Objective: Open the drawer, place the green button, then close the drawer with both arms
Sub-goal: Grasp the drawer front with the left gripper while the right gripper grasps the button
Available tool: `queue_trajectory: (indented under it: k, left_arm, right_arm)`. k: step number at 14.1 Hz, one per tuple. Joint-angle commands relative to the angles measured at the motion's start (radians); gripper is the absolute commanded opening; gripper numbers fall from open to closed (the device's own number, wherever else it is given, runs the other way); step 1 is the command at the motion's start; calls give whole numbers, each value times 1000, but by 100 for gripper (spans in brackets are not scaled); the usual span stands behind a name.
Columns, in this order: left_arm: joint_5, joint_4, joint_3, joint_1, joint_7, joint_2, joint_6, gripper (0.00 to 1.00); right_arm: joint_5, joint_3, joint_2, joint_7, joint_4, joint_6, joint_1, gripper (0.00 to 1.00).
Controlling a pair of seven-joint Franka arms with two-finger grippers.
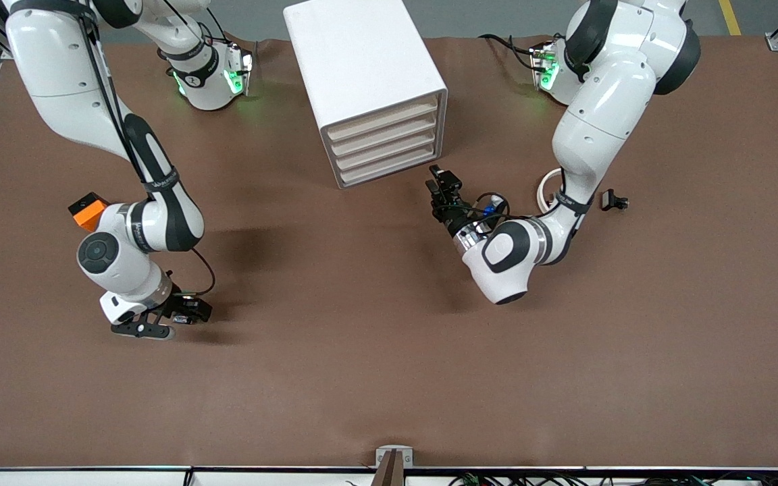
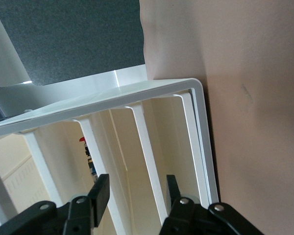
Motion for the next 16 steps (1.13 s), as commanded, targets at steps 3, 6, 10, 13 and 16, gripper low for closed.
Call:
queue_trajectory:
  k: [3,6,10,13,16]
  left_arm:
    - [-23,17,1,-47,-23,32,-20,54]
    - [-23,-1,1,-82,-23,34,-20,54]
    - [-23,-20,0,-114,-20,34,-36,54]
    - [-24,-24,-11,-131,-20,36,-36,54]
    - [-58,-28,-11,-151,-26,36,-36,54]
  right_arm:
    - [-50,-10,-9,10,2,-14,-17,100]
    - [-50,-10,-11,11,2,-34,-24,100]
    - [-47,-7,-6,24,-1,-34,-32,100]
    - [-45,-7,-6,27,-3,-34,-29,100]
    - [-45,-7,-6,56,-1,-34,-12,100]
